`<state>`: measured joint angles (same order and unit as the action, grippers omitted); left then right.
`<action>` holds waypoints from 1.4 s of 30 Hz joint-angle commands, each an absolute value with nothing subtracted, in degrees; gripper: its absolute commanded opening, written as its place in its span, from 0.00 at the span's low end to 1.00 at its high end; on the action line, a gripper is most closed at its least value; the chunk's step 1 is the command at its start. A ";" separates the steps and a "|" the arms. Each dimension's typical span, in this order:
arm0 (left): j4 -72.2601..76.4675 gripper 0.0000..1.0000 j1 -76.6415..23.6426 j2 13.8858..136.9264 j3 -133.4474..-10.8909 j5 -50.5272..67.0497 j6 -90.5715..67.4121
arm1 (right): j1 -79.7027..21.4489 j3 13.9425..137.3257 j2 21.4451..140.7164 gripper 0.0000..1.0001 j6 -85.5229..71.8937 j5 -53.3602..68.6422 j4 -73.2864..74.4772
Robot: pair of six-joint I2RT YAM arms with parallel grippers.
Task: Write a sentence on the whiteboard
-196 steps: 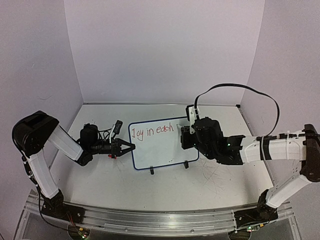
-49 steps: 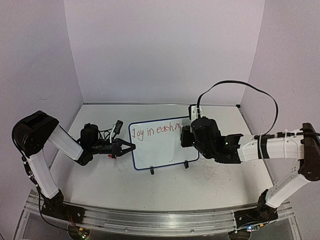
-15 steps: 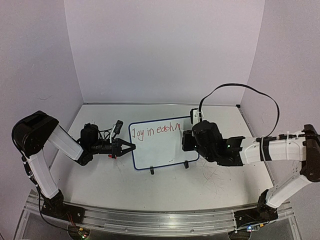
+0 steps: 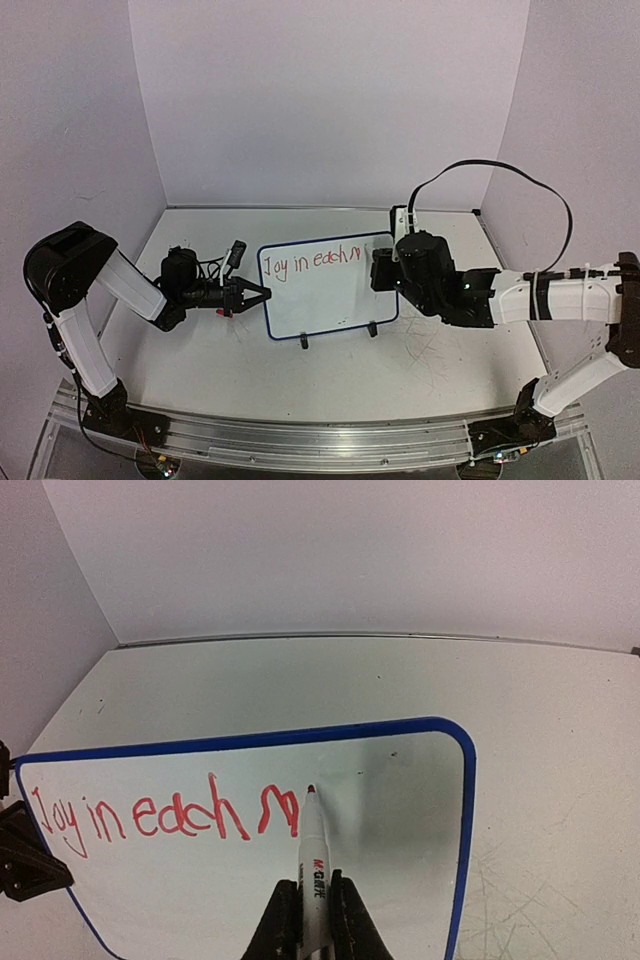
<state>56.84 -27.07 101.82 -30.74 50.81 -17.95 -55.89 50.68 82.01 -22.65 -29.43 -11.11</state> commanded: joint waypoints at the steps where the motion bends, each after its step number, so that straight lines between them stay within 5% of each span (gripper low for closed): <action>1: 53.00 0.00 -27.16 101.01 -31.63 47.90 -16.43 | -55.30 52.23 83.07 0.00 -21.78 -29.59 -13.16; 42: 52.61 0.00 -27.16 101.01 -31.73 48.00 -16.21 | -56.07 50.04 83.73 0.00 -25.35 -27.46 -9.85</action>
